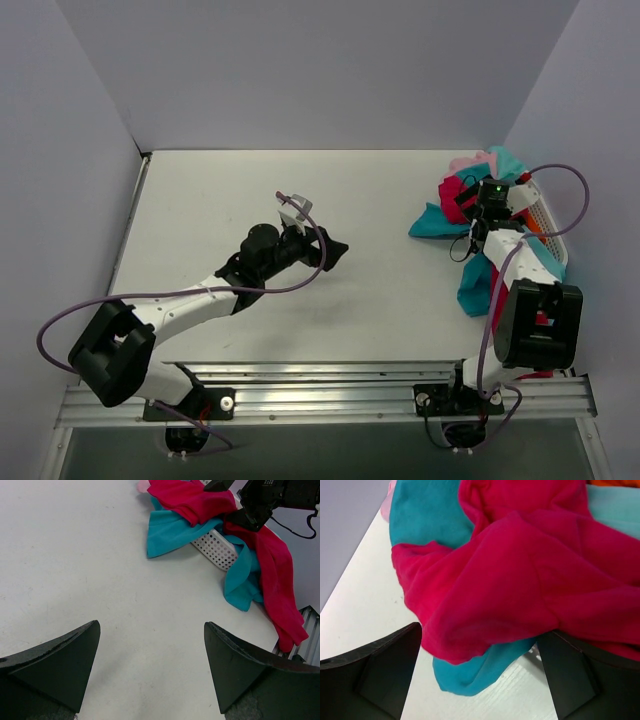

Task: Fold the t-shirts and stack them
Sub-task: Move the tshirt to the center of the board

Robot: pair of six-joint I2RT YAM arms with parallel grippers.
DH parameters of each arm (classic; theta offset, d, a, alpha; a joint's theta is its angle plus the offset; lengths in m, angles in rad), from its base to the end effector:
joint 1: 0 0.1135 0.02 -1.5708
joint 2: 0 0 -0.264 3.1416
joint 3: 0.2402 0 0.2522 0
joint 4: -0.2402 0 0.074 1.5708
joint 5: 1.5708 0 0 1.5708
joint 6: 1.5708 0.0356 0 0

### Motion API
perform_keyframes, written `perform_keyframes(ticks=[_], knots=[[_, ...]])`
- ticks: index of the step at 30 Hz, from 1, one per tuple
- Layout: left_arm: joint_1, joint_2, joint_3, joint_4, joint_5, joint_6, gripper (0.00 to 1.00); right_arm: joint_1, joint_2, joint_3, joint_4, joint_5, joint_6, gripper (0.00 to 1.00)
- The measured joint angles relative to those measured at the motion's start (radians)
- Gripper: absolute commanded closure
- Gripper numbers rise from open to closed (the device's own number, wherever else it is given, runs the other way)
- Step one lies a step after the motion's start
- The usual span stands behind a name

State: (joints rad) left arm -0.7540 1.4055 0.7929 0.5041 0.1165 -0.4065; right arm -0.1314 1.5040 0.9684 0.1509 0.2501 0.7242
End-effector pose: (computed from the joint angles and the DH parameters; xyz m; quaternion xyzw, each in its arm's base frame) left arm 0.2306 -0.2222 0.2703 0.1668 0.7252 -0.4017 0.5337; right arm 0.3401 -0.0538 0.2628 0.4048 0.7197 0.0630 0.5606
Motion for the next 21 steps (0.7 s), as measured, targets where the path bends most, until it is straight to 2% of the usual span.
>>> perform_keyframes(ticks=[2,4,5,7,8,9,10,15,21], knots=[[0.000,0.003,0.000,0.000,0.000,0.000,0.06,-0.016,0.005,0.000,0.006,0.000,-0.003,0.07],[0.000,0.003,0.000,0.001,0.000,0.000,0.06,-0.035,0.018,0.000,0.017,0.000,-0.005,0.12],[0.000,0.005,0.000,0.001,0.000,0.000,0.06,-0.041,0.027,0.000,0.021,0.000,-0.008,0.34],[0.000,0.010,0.000,0.002,0.000,0.000,0.06,-0.049,0.049,0.000,0.026,0.000,-0.018,0.65],[0.000,0.014,0.000,0.002,0.000,0.000,0.06,-0.052,0.062,0.000,0.026,0.000,-0.021,0.87],[0.000,0.019,0.000,0.002,0.000,0.000,0.06,-0.052,0.074,0.002,0.026,-0.002,-0.026,0.97],[0.000,0.025,0.000,0.002,0.000,0.000,0.06,-0.053,0.087,0.006,0.026,-0.003,-0.023,1.00],[0.000,0.038,0.000,0.000,0.000,0.000,0.06,-0.056,0.122,0.021,0.034,-0.016,-0.023,1.00],[0.000,0.038,0.000,0.001,0.000,0.000,0.06,-0.014,0.064,0.021,0.007,0.015,-0.037,1.00]])
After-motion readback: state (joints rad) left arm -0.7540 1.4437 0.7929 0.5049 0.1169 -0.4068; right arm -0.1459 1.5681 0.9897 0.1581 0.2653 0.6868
